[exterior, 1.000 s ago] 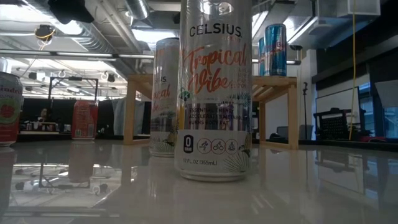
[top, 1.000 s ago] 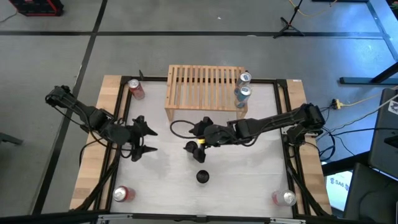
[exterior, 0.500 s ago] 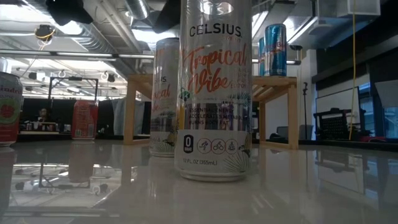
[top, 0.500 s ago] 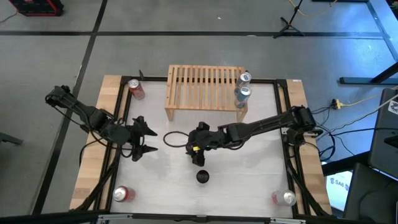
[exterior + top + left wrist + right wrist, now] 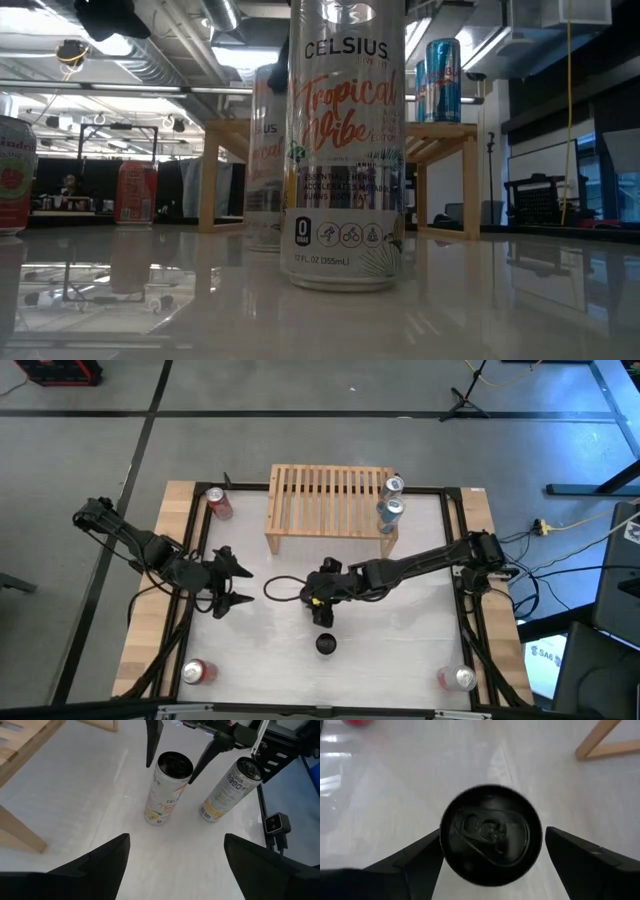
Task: Place canned beverage on shelf
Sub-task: Put the top white and yellow soda can on the shelf
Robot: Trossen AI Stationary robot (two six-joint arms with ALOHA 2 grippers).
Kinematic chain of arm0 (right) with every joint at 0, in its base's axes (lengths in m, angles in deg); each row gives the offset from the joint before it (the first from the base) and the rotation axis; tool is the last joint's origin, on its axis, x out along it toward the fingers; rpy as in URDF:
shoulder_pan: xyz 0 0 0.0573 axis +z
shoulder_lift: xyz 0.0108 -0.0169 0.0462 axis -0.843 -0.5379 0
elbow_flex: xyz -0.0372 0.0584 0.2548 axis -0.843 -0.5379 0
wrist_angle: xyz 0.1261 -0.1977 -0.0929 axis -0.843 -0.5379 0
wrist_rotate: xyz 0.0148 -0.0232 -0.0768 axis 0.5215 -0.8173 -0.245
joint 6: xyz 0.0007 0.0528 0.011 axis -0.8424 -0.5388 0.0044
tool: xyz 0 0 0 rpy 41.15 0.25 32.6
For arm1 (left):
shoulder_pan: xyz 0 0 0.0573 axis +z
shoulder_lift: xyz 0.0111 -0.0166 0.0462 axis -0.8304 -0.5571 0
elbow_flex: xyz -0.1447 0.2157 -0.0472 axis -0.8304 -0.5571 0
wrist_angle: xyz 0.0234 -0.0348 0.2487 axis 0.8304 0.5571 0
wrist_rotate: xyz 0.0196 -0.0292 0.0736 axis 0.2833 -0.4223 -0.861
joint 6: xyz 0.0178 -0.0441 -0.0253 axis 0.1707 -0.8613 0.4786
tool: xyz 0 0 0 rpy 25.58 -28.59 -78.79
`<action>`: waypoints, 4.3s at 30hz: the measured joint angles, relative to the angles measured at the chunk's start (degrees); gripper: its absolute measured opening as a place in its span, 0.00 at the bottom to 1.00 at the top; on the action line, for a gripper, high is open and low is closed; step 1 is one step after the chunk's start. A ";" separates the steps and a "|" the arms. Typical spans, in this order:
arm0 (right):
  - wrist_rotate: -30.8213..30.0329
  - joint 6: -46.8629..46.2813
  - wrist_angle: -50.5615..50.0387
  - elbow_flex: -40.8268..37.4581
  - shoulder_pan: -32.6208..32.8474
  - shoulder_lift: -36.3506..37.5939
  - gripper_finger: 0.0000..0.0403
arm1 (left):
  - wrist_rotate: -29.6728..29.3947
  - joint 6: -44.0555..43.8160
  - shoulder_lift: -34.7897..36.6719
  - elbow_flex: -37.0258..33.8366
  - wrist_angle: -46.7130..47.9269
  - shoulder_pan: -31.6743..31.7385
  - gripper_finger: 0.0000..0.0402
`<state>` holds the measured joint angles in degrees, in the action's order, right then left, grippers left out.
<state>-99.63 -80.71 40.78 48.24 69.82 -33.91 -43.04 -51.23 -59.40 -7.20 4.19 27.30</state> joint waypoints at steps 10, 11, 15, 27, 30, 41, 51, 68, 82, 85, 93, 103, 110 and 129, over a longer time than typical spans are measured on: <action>-4.57 -1.42 3.26 0.00 -0.04 0.00 0.83 | -0.18 0.04 0.00 0.00 0.00 0.00 0.79; -4.59 -1.52 3.08 0.00 -0.04 0.00 0.83 | -0.18 0.04 0.00 0.00 0.00 0.00 0.79; -3.73 -1.55 2.88 0.00 0.00 0.00 0.82 | -0.21 0.11 0.00 0.00 0.00 0.00 0.79; -1.21 -2.91 1.03 0.07 -0.02 -0.17 0.57 | 0.28 1.54 0.00 0.00 -0.44 0.00 0.79; -1.12 -3.51 0.66 0.06 -0.02 0.34 0.57 | 0.30 1.52 0.00 0.00 -0.46 0.00 0.79; -0.81 -1.20 -15.93 15.82 -0.02 1.68 0.58 | 0.25 1.52 0.00 0.00 -0.50 0.00 0.79; -5.32 2.98 -34.49 37.10 -0.92 1.77 0.58 | 0.23 1.18 0.00 0.00 -0.48 0.00 0.79; -10.19 6.53 -44.74 45.81 -10.28 8.18 0.58 | 0.19 -0.07 -0.02 0.00 -0.43 0.00 0.79; -2.26 17.72 -49.69 45.72 -25.26 9.25 0.58 | -0.24 1.21 -0.02 0.00 -0.44 0.00 0.79; 0.83 19.99 -50.08 45.70 -27.20 9.22 0.58 | -2.02 1.49 0.00 0.00 -0.46 -0.01 0.79; 4.65 23.87 -50.51 45.72 -31.56 9.22 0.58 | -3.20 1.48 0.00 -0.02 -0.50 0.00 0.79; 6.41 26.13 -52.63 45.70 -32.67 9.22 0.58 | -5.78 1.04 -0.02 0.00 -0.52 0.00 0.79; 10.05 26.98 -50.65 43.09 -35.23 9.62 0.58 | -6.40 0.56 -0.01 -0.01 -0.51 -0.01 0.79; 19.04 34.05 -40.64 25.86 -40.05 15.35 0.58 | -7.66 -0.14 -0.01 -0.02 -0.51 0.07 0.79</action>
<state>-80.59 -46.65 0.14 74.11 29.77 -18.55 -50.70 -51.38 -59.41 -7.22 3.68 27.37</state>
